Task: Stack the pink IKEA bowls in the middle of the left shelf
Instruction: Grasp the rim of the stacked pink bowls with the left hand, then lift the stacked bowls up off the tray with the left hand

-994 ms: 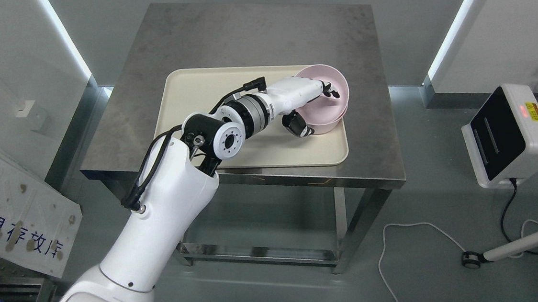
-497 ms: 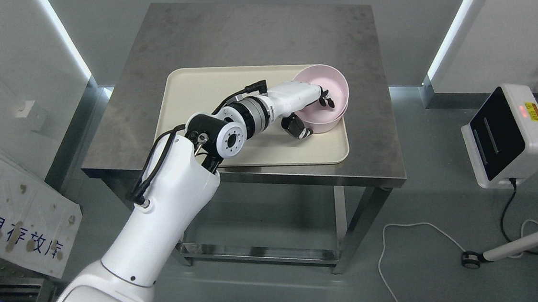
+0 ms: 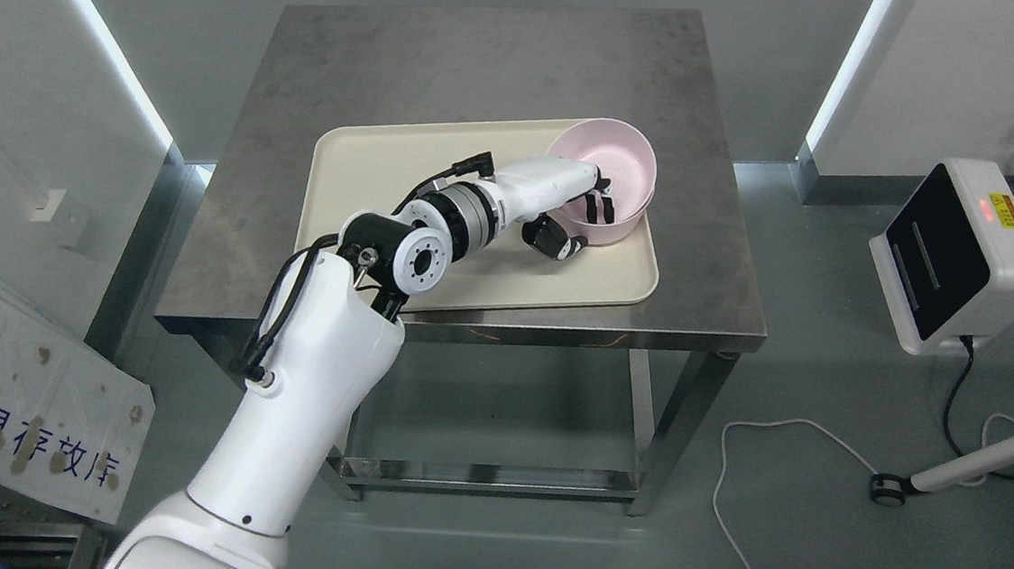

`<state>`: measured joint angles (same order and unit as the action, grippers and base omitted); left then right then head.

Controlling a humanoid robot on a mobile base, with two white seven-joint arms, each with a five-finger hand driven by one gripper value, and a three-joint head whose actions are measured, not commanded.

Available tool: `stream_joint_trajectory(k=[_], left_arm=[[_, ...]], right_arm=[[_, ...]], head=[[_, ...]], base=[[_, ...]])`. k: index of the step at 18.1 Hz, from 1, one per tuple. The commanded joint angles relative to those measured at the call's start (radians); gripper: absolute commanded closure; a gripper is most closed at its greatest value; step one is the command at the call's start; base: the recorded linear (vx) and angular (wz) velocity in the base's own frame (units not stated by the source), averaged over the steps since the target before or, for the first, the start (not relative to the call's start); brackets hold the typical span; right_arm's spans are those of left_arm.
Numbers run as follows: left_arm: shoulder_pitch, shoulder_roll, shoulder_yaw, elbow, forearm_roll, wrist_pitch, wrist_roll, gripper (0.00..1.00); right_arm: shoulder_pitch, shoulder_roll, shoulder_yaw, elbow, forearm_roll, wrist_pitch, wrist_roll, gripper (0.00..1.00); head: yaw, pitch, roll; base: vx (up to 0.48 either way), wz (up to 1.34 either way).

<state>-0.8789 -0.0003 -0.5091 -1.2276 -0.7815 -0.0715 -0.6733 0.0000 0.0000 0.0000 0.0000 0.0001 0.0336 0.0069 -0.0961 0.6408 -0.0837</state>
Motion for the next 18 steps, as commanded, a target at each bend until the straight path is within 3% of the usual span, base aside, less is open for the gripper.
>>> stream_joint_trajectory(k=[1, 4, 13, 18], left_arm=[[0.003, 0.018, 0.083, 0.030, 0.004, -0.014, 0.003, 0.88], [0.003, 0.018, 0.141, 0.030, 0.004, -0.060, 0.003, 0.99], [-0.017, 0.018, 0.345, -0.052, 0.005, -0.148, 0.014, 0.99], [0.001, 0.018, 0.512, -0.107, 0.010, -0.295, -0.008, 0.98]], right_arm=[[0.029, -0.017, -0.011, -0.034, 0.000, 0.002, -0.001, 0.00], [0.029, -0.017, -0.011, -0.034, 0.000, 0.000, -0.001, 0.00], [0.029, -0.017, -0.012, -0.034, 0.000, 0.002, -0.001, 0.00], [0.029, -0.017, -0.011, -0.034, 0.000, 0.002, -0.001, 0.00]], head=[[0.0000, 0.000, 0.000], [0.0000, 0.000, 0.000], [0.0000, 0.000, 0.000], [0.0000, 0.000, 0.000]], base=[[0.000, 0.00], [0.000, 0.00], [0.000, 0.00], [0.000, 0.00]])
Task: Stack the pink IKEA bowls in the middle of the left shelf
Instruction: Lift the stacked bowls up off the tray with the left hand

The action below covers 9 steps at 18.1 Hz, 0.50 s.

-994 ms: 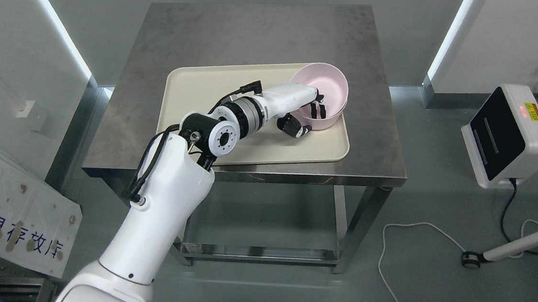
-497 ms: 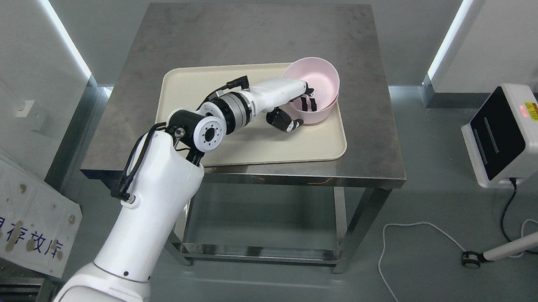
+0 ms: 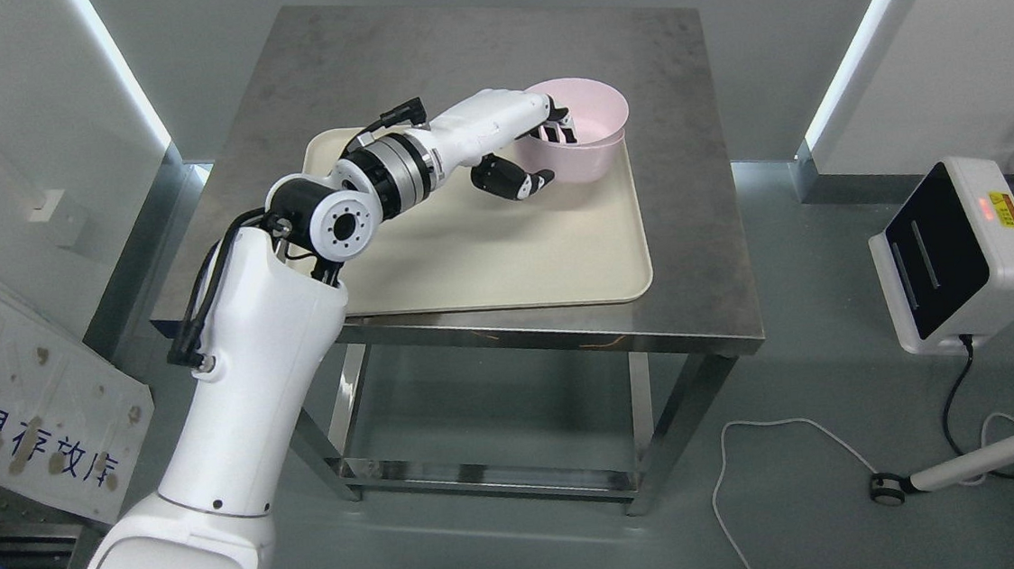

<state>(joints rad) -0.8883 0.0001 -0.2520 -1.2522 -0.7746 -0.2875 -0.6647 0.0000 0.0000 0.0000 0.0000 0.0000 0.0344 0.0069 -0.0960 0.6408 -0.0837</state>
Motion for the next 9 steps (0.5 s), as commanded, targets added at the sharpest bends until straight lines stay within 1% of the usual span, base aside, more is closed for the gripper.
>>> stream_joint_trajectory(k=[1, 3, 5, 7, 9], left_arm=[[0.038, 0.017, 0.296, -0.111, 0.011, -0.119, -0.048, 0.98], [0.107, 0.017, 0.345, -0.183, 0.069, -0.166, -0.100, 0.98], [0.176, 0.017, 0.364, -0.251, 0.127, -0.231, -0.108, 0.98], [0.209, 0.017, 0.419, -0.268, 0.136, -0.321, -0.108, 0.98], [0.226, 0.017, 0.454, -0.268, 0.147, -0.357, -0.111, 0.97]], right_arm=[[0.029, -0.017, -0.012, -0.034, 0.000, 0.001, -0.001, 0.00], [0.029, -0.017, -0.011, -0.034, 0.000, 0.001, -0.001, 0.00], [0.029, -0.017, -0.011, -0.034, 0.000, 0.001, -0.001, 0.00], [0.029, -0.017, -0.011, -0.034, 0.000, -0.001, -0.001, 0.00], [0.029, -0.017, -0.011, -0.034, 0.000, 0.001, -0.001, 0.00]], head=[[0.0000, 0.000, 0.000], [0.0000, 0.000, 0.000], [0.0000, 0.000, 0.000], [0.0000, 0.000, 0.000], [0.0000, 0.000, 0.000]], base=[[0.000, 0.00], [0.000, 0.00], [0.000, 0.00], [0.006, 0.00], [0.006, 0.00]])
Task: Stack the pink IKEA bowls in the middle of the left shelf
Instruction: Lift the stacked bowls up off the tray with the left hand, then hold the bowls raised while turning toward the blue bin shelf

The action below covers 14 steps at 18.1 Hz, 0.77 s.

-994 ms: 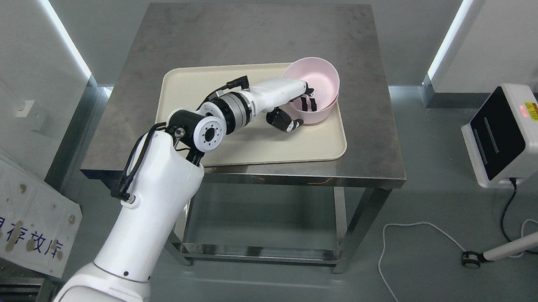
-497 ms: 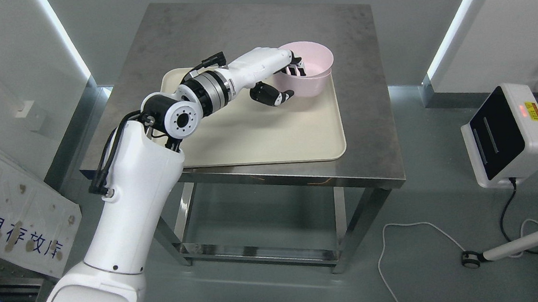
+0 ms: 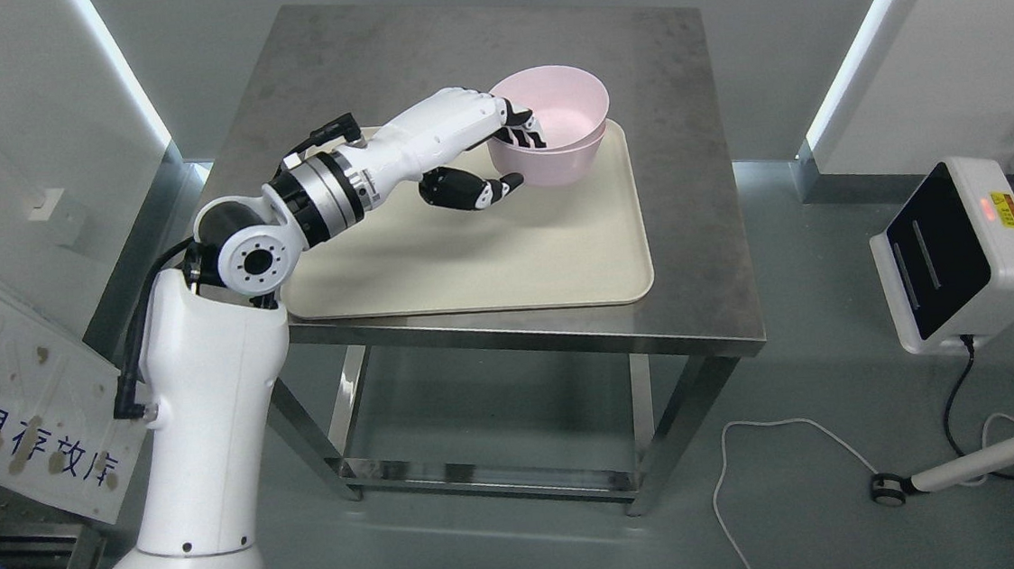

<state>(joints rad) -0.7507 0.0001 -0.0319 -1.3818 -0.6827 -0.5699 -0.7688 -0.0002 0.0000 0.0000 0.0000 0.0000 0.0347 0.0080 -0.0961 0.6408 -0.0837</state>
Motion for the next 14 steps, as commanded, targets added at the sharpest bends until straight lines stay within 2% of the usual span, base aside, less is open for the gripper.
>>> stream_joint_trajectory(k=[1, 9, 14], left_arm=[[0.094, 0.017, 0.243, -0.140, 0.069, -0.077, -0.007, 0.97], [0.128, 0.017, 0.233, -0.141, 0.111, -0.096, -0.032, 0.97], [0.140, 0.017, 0.225, -0.140, 0.112, -0.096, -0.033, 0.96]], right_arm=[[0.029, -0.017, -0.011, -0.034, 0.000, -0.001, -0.002, 0.00], [0.029, -0.017, -0.011, -0.034, 0.000, 0.001, -0.002, 0.00], [0.029, -0.017, -0.011, -0.034, 0.000, 0.001, -0.002, 0.00]], head=[[0.0000, 0.000, 0.000], [0.0000, 0.000, 0.000], [0.0000, 0.000, 0.000]], base=[[0.000, 0.00], [-0.016, -0.01], [-0.175, -0.04]])
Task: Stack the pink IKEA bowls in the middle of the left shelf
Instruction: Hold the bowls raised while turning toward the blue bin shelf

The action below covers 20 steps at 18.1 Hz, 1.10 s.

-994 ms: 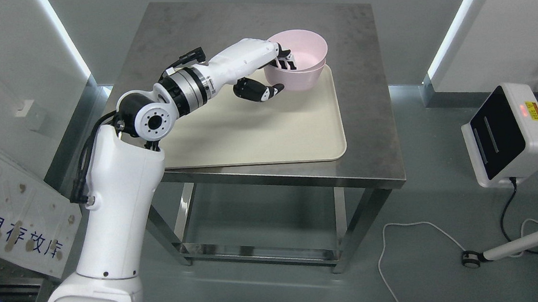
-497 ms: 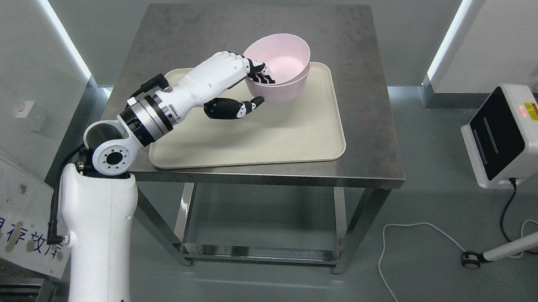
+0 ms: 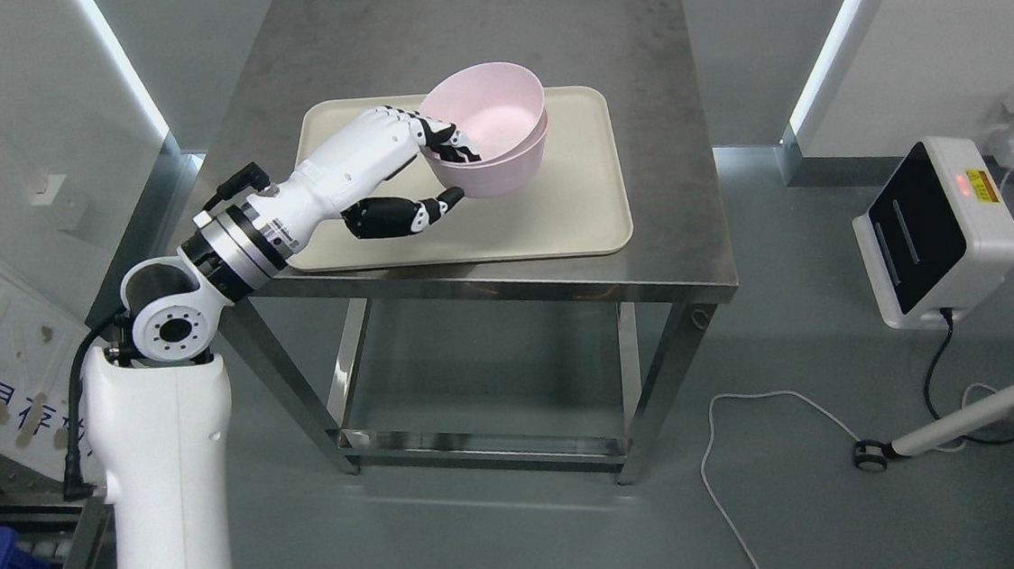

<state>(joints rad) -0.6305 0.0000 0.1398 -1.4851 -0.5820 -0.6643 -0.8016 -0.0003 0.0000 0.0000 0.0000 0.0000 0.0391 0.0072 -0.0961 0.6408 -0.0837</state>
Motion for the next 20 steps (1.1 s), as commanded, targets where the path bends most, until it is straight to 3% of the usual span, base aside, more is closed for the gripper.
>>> stream_joint_trajectory(k=[1, 11, 20], left_arm=[[0.026, 0.017, 0.053, -0.037, 0.011, -0.001, -0.001, 0.96], [0.026, 0.017, 0.057, -0.037, 0.011, -0.001, 0.002, 0.96], [0.025, 0.017, 0.066, -0.037, 0.011, 0.000, 0.002, 0.96]], right_arm=[[0.029, -0.017, -0.011, -0.034, 0.000, -0.005, -0.001, 0.00], [0.029, -0.017, -0.012, -0.034, 0.000, -0.004, -0.001, 0.00], [0.029, -0.017, -0.012, -0.034, 0.000, -0.004, -0.001, 0.00]], head=[[0.0000, 0.000, 0.000], [0.0000, 0.000, 0.000], [0.0000, 0.000, 0.000]], base=[[-0.256, -0.02], [-0.291, -0.14], [-0.327, 0.20]])
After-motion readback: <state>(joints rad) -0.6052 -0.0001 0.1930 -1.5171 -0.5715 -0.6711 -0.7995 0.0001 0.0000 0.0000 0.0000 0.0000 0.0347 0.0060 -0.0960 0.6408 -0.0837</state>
